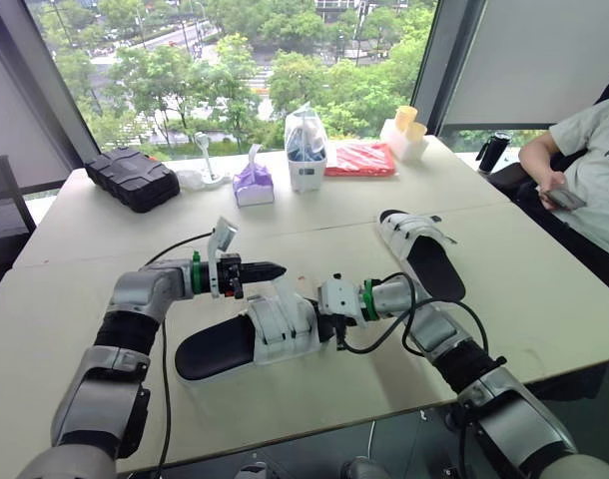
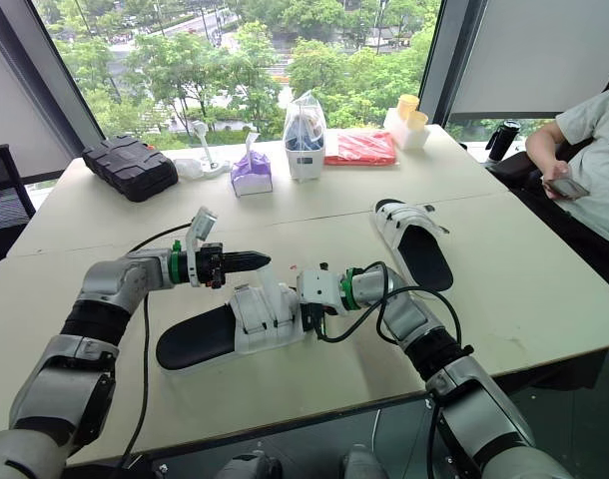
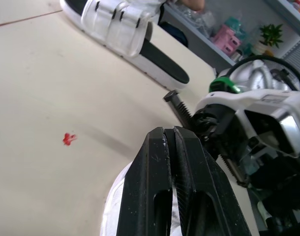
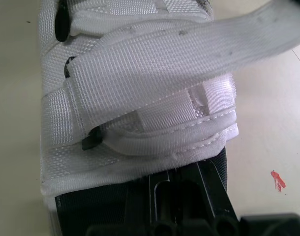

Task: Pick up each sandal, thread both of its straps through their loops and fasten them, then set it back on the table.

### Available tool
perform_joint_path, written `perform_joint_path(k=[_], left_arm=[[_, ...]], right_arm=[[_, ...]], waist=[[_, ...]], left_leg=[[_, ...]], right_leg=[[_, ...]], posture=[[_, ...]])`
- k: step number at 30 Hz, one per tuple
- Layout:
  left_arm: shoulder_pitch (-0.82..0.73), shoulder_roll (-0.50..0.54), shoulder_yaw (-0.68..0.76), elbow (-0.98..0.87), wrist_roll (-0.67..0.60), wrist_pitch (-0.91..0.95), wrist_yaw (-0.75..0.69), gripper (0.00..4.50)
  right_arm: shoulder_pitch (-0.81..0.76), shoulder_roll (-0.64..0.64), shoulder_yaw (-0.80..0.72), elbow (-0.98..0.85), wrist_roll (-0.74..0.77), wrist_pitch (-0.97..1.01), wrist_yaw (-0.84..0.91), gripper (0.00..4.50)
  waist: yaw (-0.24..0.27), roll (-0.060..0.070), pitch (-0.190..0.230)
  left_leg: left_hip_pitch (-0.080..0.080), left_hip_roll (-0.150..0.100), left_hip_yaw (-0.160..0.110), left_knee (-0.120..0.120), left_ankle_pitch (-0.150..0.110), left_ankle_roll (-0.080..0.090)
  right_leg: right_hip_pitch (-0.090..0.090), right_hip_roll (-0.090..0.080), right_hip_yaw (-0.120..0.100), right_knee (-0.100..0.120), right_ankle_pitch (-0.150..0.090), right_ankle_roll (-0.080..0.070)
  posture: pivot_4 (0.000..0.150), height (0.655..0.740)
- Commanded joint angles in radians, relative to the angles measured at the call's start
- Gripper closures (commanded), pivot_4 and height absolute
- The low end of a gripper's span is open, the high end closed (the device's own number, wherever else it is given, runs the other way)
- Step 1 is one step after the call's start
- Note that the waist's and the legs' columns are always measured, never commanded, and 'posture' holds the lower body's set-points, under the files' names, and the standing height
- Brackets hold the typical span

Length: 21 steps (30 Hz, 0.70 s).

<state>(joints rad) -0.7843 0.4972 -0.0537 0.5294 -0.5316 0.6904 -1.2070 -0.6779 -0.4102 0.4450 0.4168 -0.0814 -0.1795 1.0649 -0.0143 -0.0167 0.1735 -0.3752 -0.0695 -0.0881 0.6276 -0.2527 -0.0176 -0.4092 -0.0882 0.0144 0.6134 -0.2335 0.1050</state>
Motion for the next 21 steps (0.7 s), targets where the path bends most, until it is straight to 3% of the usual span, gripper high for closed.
perform_joint_path(k=[1,10,13,19,21], left_arm=[[-0.008,0.018,0.04,-0.002,0.024,-0.024,0.026,4.45],[0.049,-0.007,-0.001,-0.005,0.062,0.051,0.073,4.45],[0.08,-0.026,-0.029,-0.053,0.078,0.073,0.096,3.47],[0.085,-0.046,-0.063,-0.045,0.18,0.014,0.183,0.62],[0.086,-0.045,-0.07,-0.041,0.21,-0.021,0.196,0.62]], right_arm=[[0.057,-0.034,0.047,0.037,-0.067,0.047,0.029,4.5],[0.063,-0.035,0.044,0.026,-0.07,0.058,0.032,4.5],[0.059,-0.029,0.044,0.028,-0.072,0.059,0.031,4.5],[0.06,-0.027,0.043,0.028,-0.073,0.061,0.029,4.5],[0.063,-0.028,0.042,0.026,-0.073,0.062,0.027,4.5]], waist=[[0.0,0.0,0.0],[0.0,0.0,-0.001],[-0.001,0.001,-0.001],[0.001,0.0,-0.002],[0.001,0.0,-0.003]], left_leg=[[0.0,0.0,0.0,0.0,0.0,0.0],[0.001,0.0,0.0,0.0,0.0,0.0],[0.001,0.0,0.0,0.0,0.0,0.0],[0.002,-0.001,-0.001,0.0,0.0,0.0],[0.002,-0.001,-0.001,0.0,0.0,0.0]], right_leg=[[0.0,0.0,0.0,0.0,0.0,0.0],[0.001,0.0,0.0,0.0,0.0,0.0],[0.002,0.0,0.0,0.0,0.0,0.001],[0.002,-0.001,0.0,0.0,0.0,0.001],[0.002,-0.001,0.0,0.0,0.0,0.001]], posture=[[0.15,0.74],[0.15,0.74],[0.15,0.74],[0.15,0.74],[0.15,0.74]])
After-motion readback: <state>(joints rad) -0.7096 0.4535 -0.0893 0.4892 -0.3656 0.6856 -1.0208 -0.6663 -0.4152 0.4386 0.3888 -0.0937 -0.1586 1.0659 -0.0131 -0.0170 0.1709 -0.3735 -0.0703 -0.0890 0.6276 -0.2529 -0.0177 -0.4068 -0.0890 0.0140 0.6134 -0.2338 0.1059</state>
